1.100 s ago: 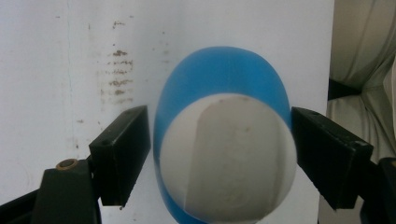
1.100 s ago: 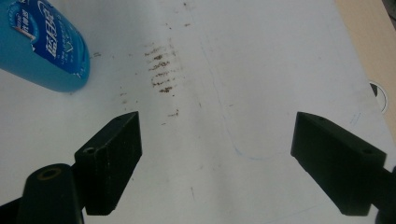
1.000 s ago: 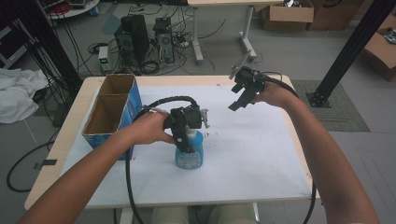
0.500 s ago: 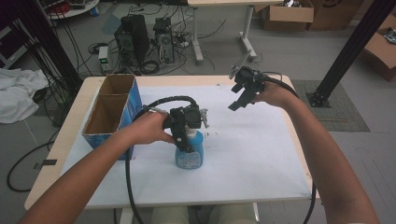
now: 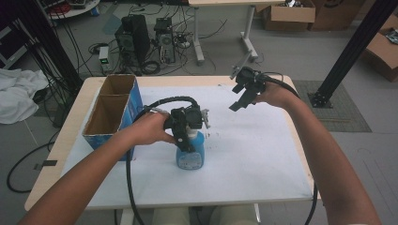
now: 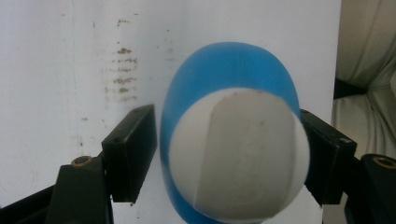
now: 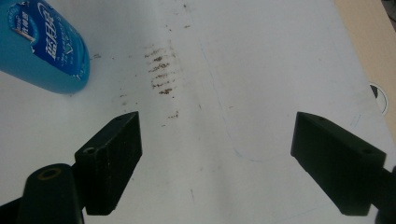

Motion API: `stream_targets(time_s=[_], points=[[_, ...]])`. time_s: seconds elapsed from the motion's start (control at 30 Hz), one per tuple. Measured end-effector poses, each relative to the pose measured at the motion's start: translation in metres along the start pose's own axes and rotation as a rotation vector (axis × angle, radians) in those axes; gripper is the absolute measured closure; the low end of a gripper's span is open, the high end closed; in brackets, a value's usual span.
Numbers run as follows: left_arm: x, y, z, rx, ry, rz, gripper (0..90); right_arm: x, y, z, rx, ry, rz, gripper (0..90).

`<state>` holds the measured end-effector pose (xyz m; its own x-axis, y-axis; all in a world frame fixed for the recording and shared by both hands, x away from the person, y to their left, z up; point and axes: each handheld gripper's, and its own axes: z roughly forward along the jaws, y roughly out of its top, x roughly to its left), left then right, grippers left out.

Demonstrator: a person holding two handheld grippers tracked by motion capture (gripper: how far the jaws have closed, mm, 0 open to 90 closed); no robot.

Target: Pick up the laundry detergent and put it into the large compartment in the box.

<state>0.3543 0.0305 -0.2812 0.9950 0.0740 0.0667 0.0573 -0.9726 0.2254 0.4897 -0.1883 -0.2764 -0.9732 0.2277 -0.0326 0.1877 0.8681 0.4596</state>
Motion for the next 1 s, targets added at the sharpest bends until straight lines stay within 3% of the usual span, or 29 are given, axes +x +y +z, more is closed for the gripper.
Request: stream_targets(time_s=[1.0], points=[[-0.0005, 0.0021, -0.0015, 0.009, -0.012, 0.029, 37.7, 0.0004, -0.0007, 0.0025, 0.002, 0.008, -0.003, 16.7]])
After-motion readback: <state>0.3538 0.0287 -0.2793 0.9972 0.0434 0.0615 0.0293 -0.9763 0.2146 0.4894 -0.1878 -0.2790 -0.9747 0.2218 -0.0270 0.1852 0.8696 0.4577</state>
